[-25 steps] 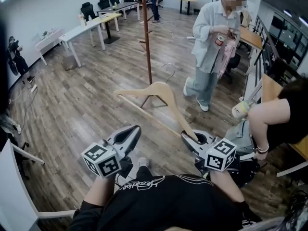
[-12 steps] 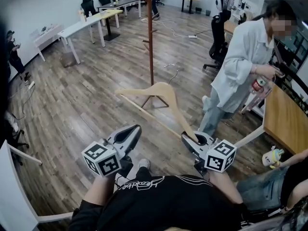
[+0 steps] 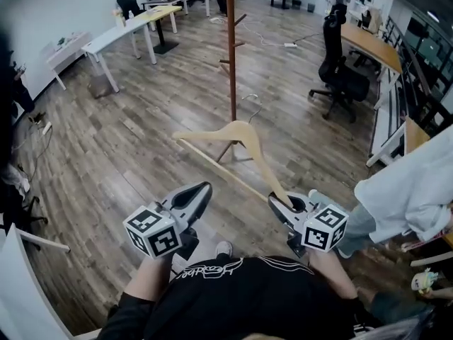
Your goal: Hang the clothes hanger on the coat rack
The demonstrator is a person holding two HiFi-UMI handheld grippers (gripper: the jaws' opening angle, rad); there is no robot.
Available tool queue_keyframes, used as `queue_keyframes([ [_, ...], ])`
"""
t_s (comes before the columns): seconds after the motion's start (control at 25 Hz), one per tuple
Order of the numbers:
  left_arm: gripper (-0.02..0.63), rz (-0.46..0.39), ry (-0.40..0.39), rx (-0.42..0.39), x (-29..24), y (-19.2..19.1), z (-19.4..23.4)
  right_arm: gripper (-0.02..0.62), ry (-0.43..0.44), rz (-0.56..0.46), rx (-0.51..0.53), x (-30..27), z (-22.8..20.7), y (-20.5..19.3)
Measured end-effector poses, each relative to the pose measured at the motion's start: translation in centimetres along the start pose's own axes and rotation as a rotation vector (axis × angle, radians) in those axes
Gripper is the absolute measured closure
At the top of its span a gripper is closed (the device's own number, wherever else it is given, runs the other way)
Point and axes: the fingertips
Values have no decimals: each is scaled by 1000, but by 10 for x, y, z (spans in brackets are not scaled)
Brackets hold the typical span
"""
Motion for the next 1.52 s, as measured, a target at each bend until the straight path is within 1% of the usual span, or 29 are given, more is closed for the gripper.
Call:
queue_keyframes([
  [0.16, 597, -3, -23, -16, -11, 36, 38, 537, -25, 1, 3, -31, -19, 34],
  [0.32, 597, -7, -34, -50, -11, 68, 79, 537, -80, 2, 25, -55, -36, 68],
  [0.48, 597, -17, -56, -44, -16, 87, 114, 537, -120, -20, 27, -72, -51, 92],
  [0.6, 597, -21, -80, -55, -25, 98, 129, 537, -143, -34, 28, -79, -62, 107],
  [0.8, 597, -20, -103, -53, -43, 110, 149, 537, -180, -15, 41, -85, -83, 120],
  [0.96, 597, -15, -106, -45, -63, 120, 164, 537, -181, -22, 38, -92, -105, 135],
  [1.12, 597, -14, -93, -54, -86, 137, 182, 537, -160, -25, 36, -104, -133, 151],
  [1.32, 597, -16, -47, -31, -127, 158, 214, 537, -136, -37, 52, -119, -189, 178],
  [1.52, 597, -22, -15, -27, -175, 192, 239, 537, -110, -33, 69, -131, -247, 214],
])
Point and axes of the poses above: the fingertips, and each gripper's own axes: x backward along the fingers, z to its left, y out of its top, and after that the axes turned 14 degrees about z, right-handed
